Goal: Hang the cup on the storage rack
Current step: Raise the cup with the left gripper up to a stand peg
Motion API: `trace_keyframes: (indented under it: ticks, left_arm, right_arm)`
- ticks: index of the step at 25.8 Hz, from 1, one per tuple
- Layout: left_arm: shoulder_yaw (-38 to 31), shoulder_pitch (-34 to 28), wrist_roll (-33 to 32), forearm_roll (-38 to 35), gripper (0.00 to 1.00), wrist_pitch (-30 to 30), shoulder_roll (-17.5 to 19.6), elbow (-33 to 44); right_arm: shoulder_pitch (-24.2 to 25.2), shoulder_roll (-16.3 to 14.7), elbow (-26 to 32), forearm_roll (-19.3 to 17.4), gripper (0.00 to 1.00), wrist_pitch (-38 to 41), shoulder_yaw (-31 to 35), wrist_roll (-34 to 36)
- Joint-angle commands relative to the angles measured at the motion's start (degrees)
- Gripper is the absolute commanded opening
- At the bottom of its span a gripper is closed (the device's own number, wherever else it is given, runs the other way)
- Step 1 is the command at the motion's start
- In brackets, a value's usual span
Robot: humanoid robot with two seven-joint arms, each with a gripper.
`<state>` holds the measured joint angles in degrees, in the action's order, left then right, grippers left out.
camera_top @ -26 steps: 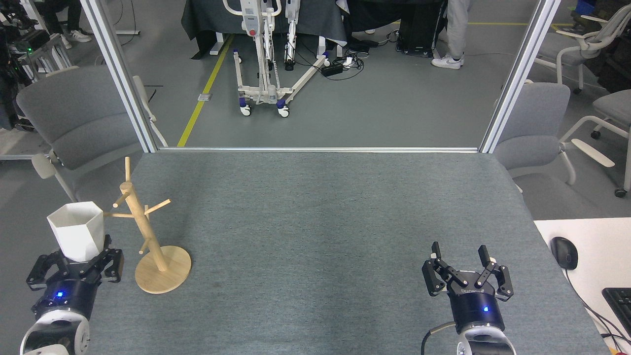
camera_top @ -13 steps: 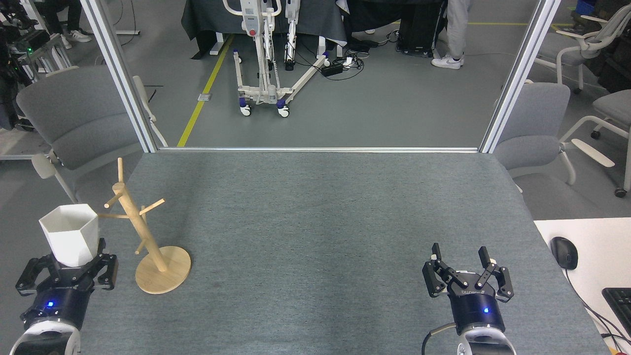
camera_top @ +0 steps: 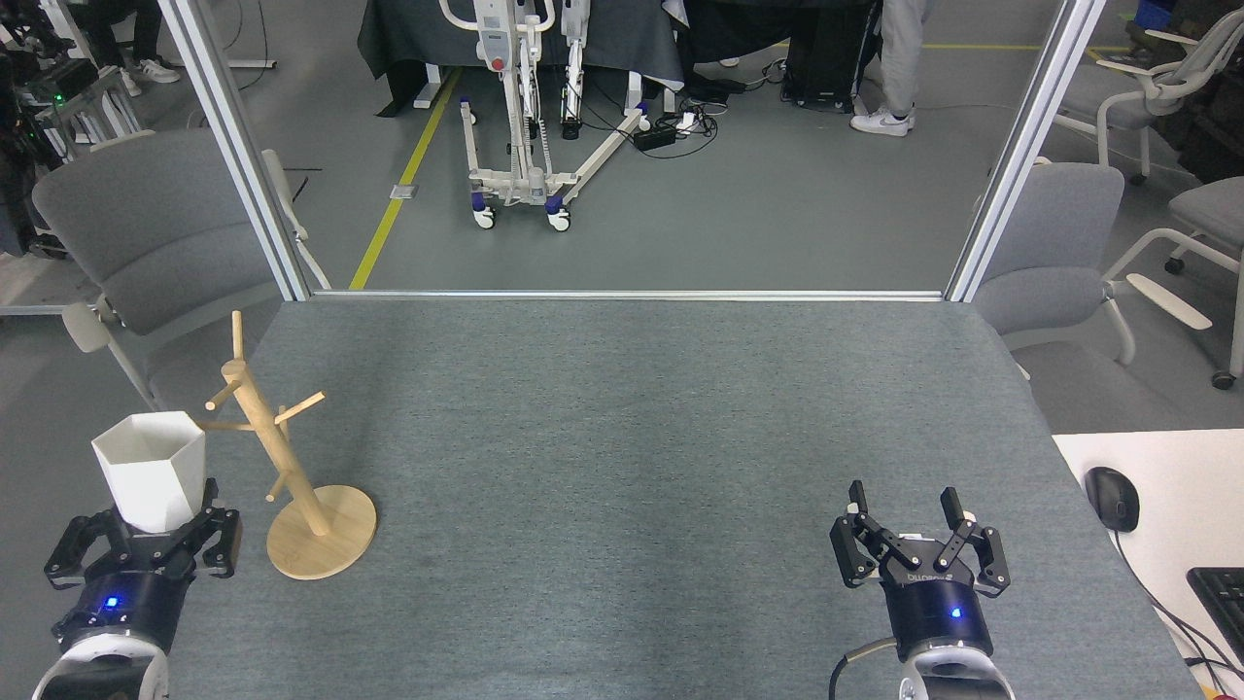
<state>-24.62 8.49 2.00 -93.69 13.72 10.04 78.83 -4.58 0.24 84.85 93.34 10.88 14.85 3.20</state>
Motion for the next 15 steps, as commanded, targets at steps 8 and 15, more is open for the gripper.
trace_keyframes:
  ticks: [8, 15]
  left_arm:
    - [1.85, 1.18, 0.02, -1.14, 0.0, -0.01, 0.33, -1.48]
    - [3.52, 0.83, 0.11, -3.52, 0.0, 0.16, 0.42, -1.66]
  right_arm:
    - [-0.08, 0.46, -0.03, 0.09, 1.0, -0.07, -0.09, -0.12]
    - [-0.17, 0.64, -0.03, 0.26, 1.0, -0.07, 0.0, -0.12]
